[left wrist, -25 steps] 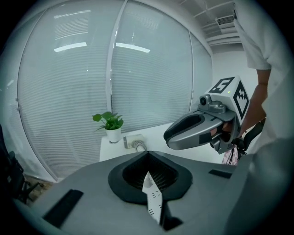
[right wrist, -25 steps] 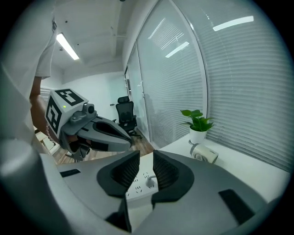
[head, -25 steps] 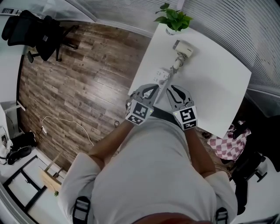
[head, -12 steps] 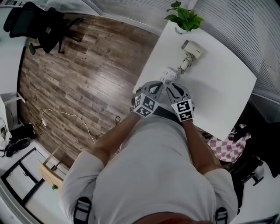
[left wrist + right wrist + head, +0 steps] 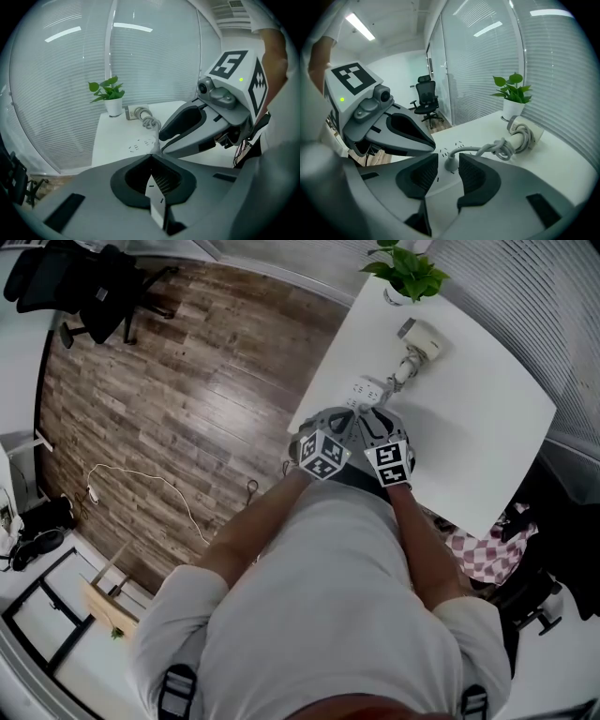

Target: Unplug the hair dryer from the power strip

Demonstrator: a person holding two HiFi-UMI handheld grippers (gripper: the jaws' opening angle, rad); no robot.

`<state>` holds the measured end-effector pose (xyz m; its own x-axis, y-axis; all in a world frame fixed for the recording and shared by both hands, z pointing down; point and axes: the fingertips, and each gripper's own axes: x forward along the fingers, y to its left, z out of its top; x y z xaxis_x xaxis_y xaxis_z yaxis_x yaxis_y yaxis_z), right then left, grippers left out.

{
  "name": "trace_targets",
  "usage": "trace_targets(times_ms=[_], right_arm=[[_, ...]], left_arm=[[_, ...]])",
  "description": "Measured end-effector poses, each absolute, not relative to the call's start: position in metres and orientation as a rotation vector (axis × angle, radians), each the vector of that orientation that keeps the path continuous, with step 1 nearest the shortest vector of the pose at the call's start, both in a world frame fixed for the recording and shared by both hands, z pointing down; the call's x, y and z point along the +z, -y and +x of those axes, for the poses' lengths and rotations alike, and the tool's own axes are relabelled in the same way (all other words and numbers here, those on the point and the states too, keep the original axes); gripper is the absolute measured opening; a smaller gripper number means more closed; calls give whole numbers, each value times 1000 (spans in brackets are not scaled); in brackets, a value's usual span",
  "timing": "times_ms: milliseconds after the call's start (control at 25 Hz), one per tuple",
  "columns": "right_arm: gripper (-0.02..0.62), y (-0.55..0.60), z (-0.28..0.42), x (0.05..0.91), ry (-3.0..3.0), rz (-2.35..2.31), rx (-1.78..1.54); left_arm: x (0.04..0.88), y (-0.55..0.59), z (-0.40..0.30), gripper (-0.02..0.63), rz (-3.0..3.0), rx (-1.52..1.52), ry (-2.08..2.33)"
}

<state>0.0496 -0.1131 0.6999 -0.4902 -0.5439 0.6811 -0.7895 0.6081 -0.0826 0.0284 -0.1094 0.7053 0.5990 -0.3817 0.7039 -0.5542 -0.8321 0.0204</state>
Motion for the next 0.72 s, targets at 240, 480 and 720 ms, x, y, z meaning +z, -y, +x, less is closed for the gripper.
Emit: trace_targets(times_ms=[240, 480, 720], right_arm=[[146, 118, 42, 706, 2218, 1046, 486], [146, 124, 40, 711, 2216, 1046, 448], [144, 126, 42, 721, 2197, 1042, 424]], left_arm=[[722, 112, 27, 29, 2576, 1112, 769], [732, 112, 29, 29, 2564, 1152, 756], [735, 110, 29, 29, 2586, 1212, 719]])
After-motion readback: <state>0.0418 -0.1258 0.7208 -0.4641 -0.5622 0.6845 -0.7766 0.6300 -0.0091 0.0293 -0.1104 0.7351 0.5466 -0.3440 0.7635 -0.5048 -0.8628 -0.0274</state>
